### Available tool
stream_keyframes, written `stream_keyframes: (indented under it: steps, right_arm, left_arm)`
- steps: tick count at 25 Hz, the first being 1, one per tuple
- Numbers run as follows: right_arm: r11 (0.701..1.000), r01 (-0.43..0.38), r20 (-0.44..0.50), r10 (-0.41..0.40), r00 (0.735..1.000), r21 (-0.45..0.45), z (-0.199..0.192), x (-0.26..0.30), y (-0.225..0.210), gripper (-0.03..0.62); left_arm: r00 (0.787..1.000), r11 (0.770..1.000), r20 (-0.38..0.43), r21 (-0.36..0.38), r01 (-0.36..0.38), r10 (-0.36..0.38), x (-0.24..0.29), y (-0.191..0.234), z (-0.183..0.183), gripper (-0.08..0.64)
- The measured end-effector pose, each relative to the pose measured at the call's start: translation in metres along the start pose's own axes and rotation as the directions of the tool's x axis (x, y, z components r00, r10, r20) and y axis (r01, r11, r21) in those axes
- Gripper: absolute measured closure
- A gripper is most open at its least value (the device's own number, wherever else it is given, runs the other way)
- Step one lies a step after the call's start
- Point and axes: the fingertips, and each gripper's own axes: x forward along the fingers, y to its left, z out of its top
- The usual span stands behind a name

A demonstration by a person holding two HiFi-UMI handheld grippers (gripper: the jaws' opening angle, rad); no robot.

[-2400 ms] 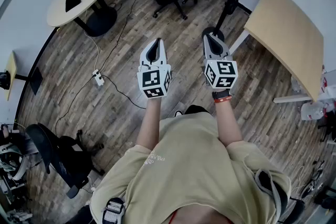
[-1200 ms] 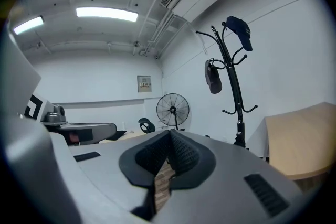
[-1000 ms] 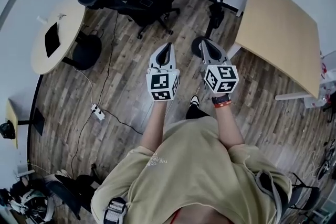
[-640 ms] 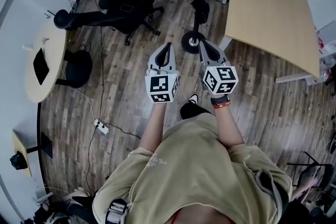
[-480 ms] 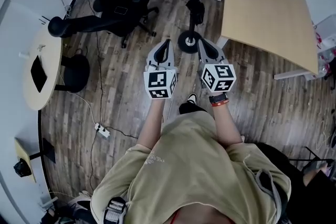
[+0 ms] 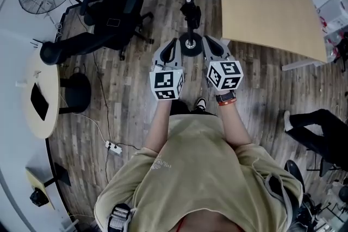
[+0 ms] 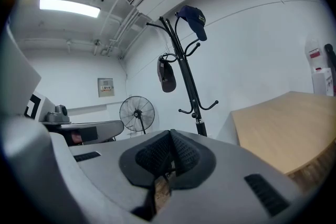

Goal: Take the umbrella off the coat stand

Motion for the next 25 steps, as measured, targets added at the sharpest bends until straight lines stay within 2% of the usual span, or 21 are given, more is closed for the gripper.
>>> stream_keyframes:
  steps: [5,13,25]
  right_arm:
    - [0.999,0.040,0.004,-0.040,0.999,-0.005,0.008,0.044,-0.010,0.577]
    - [0.997,0.075,-0.001,-0.075,0.997,-0.005,0.021,0.110,-0.031,0.577]
    - [0.993,0.119,-0.050,-0.118,0.992,0.012,0.001,0.155,-0.050,0.577]
  left_arm:
    - [0.998,0.998,-0.004,-0.005,0.064,-0.064,0.048,0.022,-0.001,0.535]
    - [0.993,0.993,-0.001,0.007,0.119,-0.119,0.117,0.059,0.001,0.535]
    - [0.970,0.973,-0.075,-0.023,0.229,-0.230,0.174,0.079,-0.041,0.534]
